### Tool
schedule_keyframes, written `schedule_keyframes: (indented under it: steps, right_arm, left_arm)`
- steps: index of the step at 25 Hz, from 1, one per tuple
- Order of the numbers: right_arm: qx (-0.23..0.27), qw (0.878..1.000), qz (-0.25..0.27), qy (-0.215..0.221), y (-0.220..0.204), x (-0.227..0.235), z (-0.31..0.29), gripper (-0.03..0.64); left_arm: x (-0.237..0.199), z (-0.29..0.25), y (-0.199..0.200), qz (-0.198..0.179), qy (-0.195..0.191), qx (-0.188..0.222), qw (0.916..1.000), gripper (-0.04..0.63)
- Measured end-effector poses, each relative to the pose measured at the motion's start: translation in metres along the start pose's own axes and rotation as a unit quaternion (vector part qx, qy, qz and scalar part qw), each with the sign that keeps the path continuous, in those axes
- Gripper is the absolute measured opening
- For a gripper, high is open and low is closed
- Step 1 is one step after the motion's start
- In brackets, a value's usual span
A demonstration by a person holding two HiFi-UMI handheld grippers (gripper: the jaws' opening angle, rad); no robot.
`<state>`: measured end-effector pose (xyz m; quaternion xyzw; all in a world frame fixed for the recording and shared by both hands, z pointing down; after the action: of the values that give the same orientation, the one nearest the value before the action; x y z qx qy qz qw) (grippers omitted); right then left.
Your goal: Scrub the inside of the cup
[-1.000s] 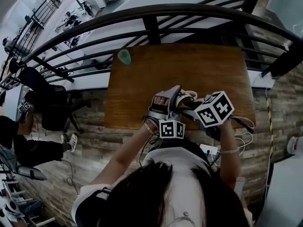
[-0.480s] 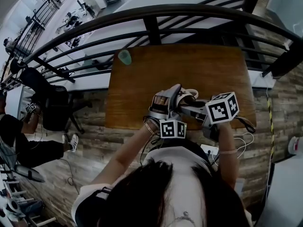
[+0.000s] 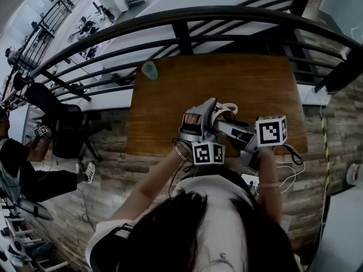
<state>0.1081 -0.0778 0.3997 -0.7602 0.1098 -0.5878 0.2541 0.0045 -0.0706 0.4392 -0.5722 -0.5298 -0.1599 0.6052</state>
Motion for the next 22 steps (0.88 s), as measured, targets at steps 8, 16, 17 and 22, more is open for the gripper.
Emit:
schedule_keyframes:
  steps: [8,16,17,22]
  right_arm:
    - [0.048,0.997,-0.029,0.049,0.004,0.000,0.000,0.067]
    - [0.103,0.986,-0.093,0.087,0.001,0.006,0.003,0.067]
    - [0.109,0.985,-0.098,0.092,0.001,0.007,0.003,0.067]
    - [0.125,0.979,-0.117,0.112,0.004,0.006,0.003,0.067]
  left_arm:
    - [-0.006,-0.001,0.002,0.005,0.018,-0.001,0.9998,0.407]
    - [-0.010,-0.002,0.004,0.013,0.042,-0.008,0.9990,0.407]
    - [-0.010,-0.002,0.004,0.014,0.045,-0.009,0.9988,0.407]
    - [-0.015,-0.002,0.004,0.019,0.057,-0.009,0.9981,0.407]
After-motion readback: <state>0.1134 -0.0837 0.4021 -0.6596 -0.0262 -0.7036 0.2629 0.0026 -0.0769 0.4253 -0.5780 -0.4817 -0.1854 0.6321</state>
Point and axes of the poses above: the fingertips, and each gripper's own axes: z backward along the fingers, x to its right, y out of its top, the point moved 10 cm from there along z, backward along the fingers, and after that the axes turned 2 degrees about -x, right-handed, at the moved point
